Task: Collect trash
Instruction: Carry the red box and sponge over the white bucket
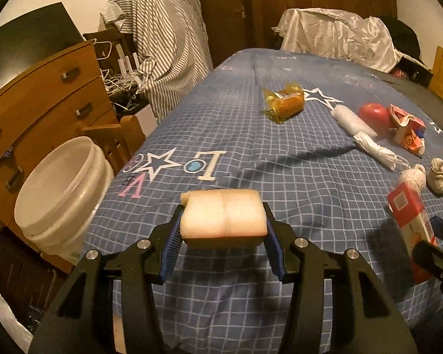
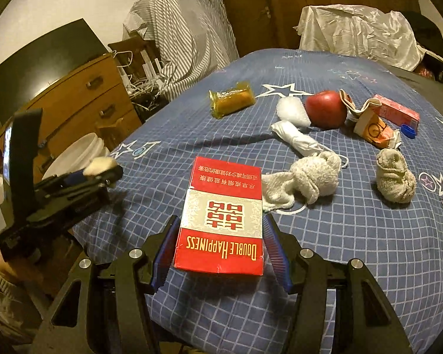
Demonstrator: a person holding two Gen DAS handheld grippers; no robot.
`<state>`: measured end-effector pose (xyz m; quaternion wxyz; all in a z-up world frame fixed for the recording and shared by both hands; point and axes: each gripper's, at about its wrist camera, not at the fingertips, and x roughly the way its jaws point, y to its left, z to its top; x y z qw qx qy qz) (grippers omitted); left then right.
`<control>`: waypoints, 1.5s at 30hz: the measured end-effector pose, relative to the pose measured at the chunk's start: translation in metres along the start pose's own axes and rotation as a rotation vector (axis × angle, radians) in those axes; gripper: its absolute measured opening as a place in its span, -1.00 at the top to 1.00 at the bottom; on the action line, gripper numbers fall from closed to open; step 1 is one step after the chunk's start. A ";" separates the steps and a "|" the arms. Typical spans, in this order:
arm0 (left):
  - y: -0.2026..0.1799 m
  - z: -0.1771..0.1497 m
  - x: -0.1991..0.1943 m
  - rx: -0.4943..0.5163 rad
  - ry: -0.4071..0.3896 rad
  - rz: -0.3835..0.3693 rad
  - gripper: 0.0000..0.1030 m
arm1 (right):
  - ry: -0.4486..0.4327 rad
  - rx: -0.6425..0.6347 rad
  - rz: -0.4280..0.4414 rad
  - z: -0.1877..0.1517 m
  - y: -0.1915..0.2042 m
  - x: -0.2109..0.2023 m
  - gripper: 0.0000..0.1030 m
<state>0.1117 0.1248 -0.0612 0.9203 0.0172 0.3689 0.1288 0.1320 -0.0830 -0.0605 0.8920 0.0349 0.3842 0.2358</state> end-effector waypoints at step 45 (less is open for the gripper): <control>0.111 0.014 -0.035 -0.178 -0.119 0.143 0.07 | -0.114 -0.240 0.090 0.078 0.139 0.012 -0.13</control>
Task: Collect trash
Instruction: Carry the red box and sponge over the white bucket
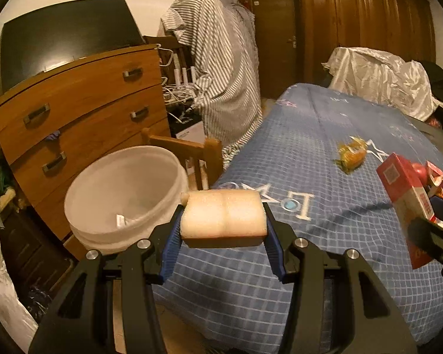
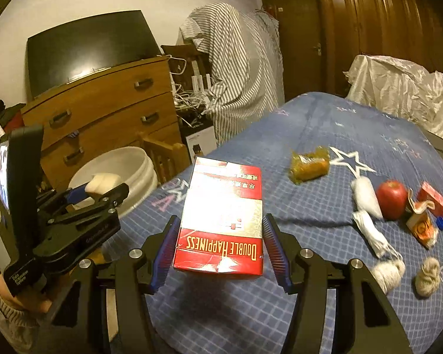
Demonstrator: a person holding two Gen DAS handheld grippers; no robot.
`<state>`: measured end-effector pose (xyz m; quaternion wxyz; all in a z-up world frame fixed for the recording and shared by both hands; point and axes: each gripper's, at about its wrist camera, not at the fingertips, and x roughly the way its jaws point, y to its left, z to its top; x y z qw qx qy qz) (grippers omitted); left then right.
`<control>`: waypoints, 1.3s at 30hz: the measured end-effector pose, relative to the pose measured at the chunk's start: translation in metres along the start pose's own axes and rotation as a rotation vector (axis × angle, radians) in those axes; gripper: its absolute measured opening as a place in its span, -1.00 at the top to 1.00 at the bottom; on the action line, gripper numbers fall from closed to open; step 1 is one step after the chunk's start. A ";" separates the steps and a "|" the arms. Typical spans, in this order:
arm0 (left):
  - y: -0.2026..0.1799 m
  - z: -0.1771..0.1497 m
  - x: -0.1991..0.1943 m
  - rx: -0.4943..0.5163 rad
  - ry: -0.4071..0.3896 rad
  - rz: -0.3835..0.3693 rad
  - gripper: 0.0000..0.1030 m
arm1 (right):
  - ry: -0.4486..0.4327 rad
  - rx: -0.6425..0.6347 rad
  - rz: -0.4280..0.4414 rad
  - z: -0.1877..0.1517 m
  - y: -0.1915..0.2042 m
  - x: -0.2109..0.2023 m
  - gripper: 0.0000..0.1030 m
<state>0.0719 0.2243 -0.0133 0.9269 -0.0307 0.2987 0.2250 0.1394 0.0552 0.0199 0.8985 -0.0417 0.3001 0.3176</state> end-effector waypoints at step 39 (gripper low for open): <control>0.184 0.056 0.079 -0.118 0.078 0.232 0.07 | 0.144 -0.186 0.261 0.160 0.215 0.186 -0.13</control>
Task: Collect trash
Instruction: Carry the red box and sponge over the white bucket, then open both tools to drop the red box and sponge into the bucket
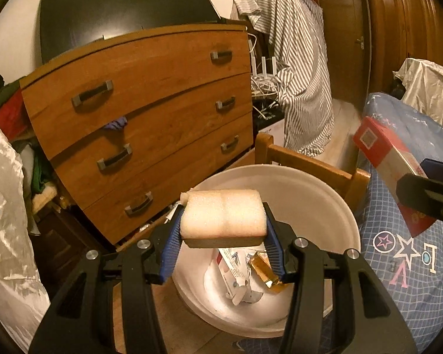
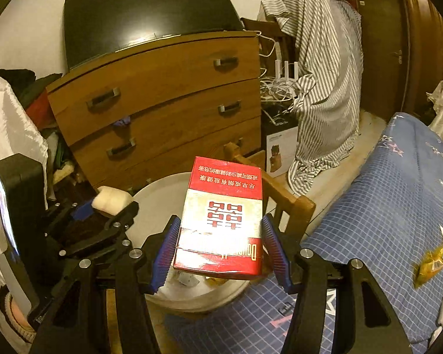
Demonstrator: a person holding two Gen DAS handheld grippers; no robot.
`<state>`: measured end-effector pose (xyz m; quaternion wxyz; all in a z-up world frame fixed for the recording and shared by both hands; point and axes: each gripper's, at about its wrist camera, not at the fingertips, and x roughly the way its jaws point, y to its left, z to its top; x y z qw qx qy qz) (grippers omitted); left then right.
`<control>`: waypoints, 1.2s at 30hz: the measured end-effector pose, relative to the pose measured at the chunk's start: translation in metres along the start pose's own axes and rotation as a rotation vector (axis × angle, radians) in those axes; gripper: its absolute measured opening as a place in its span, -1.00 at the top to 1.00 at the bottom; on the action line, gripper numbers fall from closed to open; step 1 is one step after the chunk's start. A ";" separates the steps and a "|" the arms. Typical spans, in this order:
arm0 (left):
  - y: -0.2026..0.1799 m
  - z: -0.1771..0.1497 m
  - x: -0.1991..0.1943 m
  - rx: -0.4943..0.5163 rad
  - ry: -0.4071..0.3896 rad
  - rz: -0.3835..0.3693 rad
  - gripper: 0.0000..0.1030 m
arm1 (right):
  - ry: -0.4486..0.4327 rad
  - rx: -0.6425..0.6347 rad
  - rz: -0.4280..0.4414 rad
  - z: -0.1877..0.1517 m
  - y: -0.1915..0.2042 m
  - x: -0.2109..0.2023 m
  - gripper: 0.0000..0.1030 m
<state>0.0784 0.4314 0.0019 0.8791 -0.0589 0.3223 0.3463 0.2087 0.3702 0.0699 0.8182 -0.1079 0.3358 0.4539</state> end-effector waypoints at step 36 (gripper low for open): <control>0.028 0.001 0.037 -0.064 0.086 -0.086 -0.28 | 0.037 -0.062 -0.001 0.000 0.010 0.037 -0.42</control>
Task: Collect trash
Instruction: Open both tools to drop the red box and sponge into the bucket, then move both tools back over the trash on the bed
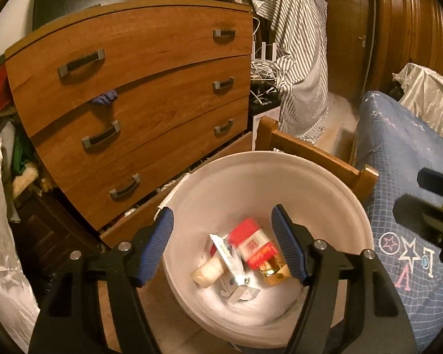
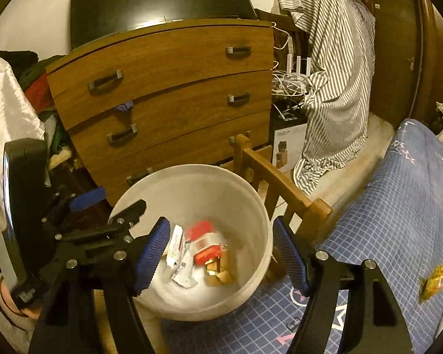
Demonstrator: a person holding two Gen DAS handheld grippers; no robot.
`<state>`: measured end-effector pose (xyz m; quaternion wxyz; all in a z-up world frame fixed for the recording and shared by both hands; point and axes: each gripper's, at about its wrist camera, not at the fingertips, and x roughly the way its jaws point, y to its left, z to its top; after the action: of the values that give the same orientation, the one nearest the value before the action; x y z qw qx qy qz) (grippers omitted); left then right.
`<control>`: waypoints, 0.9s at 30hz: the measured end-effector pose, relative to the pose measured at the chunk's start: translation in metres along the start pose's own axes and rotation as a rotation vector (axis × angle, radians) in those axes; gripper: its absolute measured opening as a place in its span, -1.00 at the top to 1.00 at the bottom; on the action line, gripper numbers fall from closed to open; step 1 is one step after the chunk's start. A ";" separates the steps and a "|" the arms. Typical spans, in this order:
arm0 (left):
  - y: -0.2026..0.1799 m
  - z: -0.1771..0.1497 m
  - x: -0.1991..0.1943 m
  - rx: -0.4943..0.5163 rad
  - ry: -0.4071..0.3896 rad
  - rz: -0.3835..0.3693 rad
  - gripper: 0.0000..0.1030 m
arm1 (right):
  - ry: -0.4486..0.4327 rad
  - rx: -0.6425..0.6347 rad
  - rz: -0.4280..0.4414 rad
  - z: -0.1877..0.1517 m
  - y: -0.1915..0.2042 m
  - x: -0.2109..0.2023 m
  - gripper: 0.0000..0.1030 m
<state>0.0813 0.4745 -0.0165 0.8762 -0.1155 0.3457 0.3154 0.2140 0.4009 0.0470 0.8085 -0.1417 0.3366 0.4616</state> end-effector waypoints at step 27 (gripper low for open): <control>-0.043 -0.044 -0.055 0.014 -0.083 -0.392 -0.46 | -0.166 0.222 -0.126 -0.121 -0.096 -0.129 -0.44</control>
<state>0.0544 0.3965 -0.0127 0.9350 -0.1612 0.2826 0.1410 0.2003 0.2003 0.0377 0.8716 -0.0337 0.3078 0.3801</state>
